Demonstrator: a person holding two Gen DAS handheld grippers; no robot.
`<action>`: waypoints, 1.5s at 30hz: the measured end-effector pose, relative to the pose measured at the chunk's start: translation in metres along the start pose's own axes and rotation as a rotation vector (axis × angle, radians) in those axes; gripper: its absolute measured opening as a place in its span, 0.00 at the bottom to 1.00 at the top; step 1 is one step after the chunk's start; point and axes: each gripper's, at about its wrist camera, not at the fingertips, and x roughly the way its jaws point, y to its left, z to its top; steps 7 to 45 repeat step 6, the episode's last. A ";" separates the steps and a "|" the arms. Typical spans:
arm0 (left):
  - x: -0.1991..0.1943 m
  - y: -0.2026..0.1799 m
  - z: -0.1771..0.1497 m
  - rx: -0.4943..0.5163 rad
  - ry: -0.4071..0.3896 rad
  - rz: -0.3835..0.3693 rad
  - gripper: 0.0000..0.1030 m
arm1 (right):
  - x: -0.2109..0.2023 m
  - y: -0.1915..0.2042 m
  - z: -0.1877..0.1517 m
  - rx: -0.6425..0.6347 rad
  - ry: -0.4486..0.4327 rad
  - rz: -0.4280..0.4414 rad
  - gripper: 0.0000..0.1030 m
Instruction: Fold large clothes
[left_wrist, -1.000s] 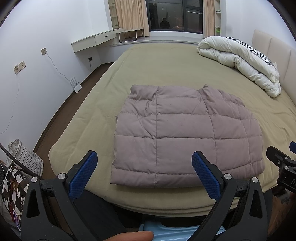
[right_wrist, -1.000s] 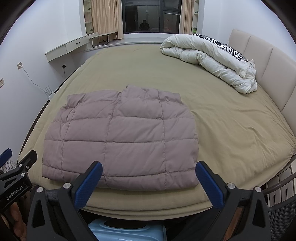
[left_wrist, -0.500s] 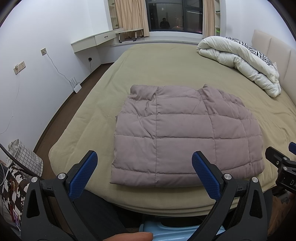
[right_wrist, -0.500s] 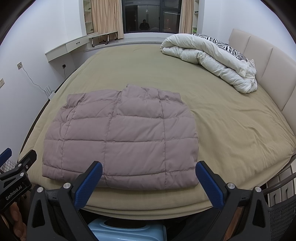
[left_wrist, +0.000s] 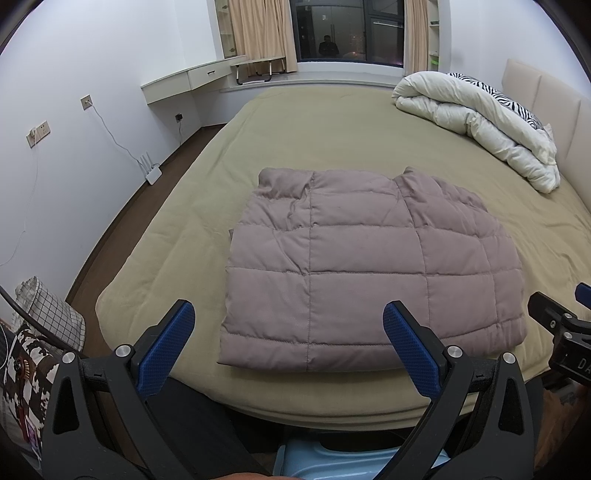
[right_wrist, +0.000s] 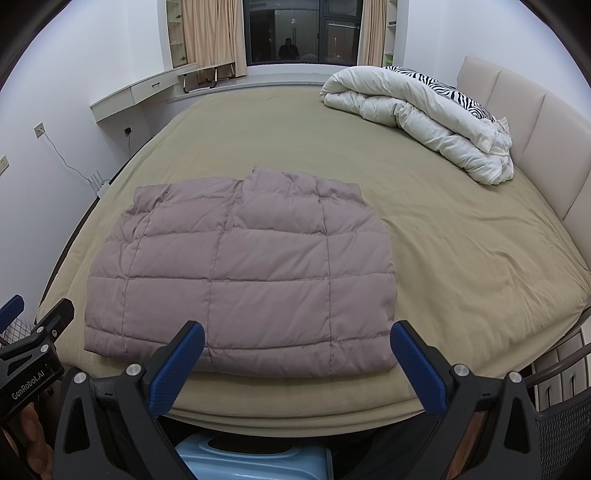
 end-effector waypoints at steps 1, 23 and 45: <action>0.000 0.000 0.000 -0.001 0.000 -0.008 1.00 | 0.001 -0.001 -0.001 -0.002 0.001 0.002 1.00; -0.003 -0.002 -0.001 0.013 -0.023 -0.016 1.00 | 0.002 -0.002 -0.004 -0.003 0.004 0.002 1.00; -0.003 -0.002 -0.001 0.013 -0.023 -0.016 1.00 | 0.002 -0.002 -0.004 -0.003 0.004 0.002 1.00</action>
